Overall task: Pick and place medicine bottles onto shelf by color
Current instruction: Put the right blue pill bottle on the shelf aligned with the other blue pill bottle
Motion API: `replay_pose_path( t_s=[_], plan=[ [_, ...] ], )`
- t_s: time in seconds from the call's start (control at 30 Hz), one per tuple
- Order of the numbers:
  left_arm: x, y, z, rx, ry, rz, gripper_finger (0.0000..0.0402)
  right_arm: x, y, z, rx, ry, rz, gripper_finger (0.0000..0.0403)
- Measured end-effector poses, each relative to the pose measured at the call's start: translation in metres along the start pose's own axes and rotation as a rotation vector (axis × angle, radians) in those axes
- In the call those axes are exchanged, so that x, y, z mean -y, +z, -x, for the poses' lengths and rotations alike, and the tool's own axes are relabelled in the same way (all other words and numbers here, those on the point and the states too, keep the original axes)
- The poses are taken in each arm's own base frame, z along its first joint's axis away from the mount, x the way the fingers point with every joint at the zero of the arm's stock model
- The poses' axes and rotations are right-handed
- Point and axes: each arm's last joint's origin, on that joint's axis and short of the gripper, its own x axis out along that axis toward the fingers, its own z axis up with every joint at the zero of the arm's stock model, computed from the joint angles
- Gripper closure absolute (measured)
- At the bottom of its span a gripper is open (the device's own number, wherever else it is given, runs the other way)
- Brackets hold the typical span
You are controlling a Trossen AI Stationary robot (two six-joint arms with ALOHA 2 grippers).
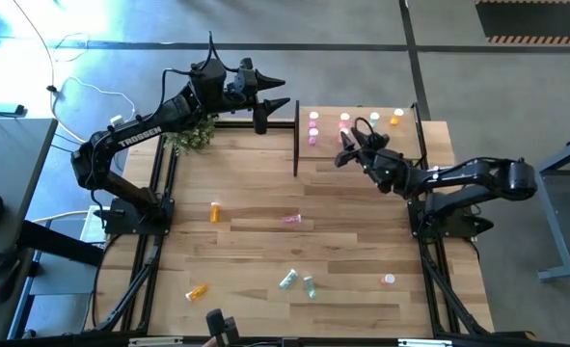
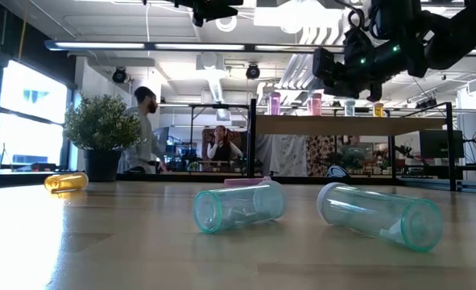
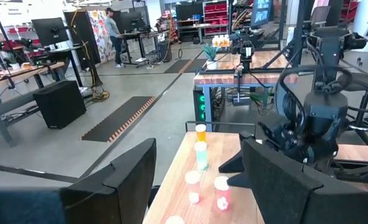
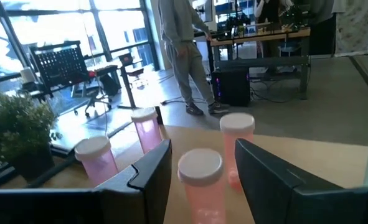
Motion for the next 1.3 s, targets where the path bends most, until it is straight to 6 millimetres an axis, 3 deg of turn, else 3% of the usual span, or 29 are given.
replay_pose_path(
  t_s=[0.3, 0.53, 0.7, 0.87, 1.3],
  plan=[
    [0.001, -0.004, 0.001, -0.048, -0.007, 0.017, 0.0174, -0.013, 0.036, 0.029, 0.052, 0.158, -0.077, 0.0235],
    [0.016, -0.023, 0.004, -0.263, -0.091, 0.09, 0.0174, -0.037, 0.072, 0.053, -0.172, 0.334, 0.028, 0.0235],
    [0.044, -0.032, 0.005, -0.404, -0.176, 0.154, 0.0174, -0.052, 0.098, 0.07, -0.379, 0.486, -0.015, 0.0235],
    [0.074, -0.038, 0.008, -0.523, -0.233, 0.207, 0.0174, -0.066, 0.11, 0.088, -0.55, 0.599, -0.079, 0.0235],
    [0.171, -0.074, 0.022, -0.729, -0.193, 0.306, 0.0174, -0.098, 0.094, 0.133, -0.831, 0.776, -0.181, 0.0235]
  ],
)
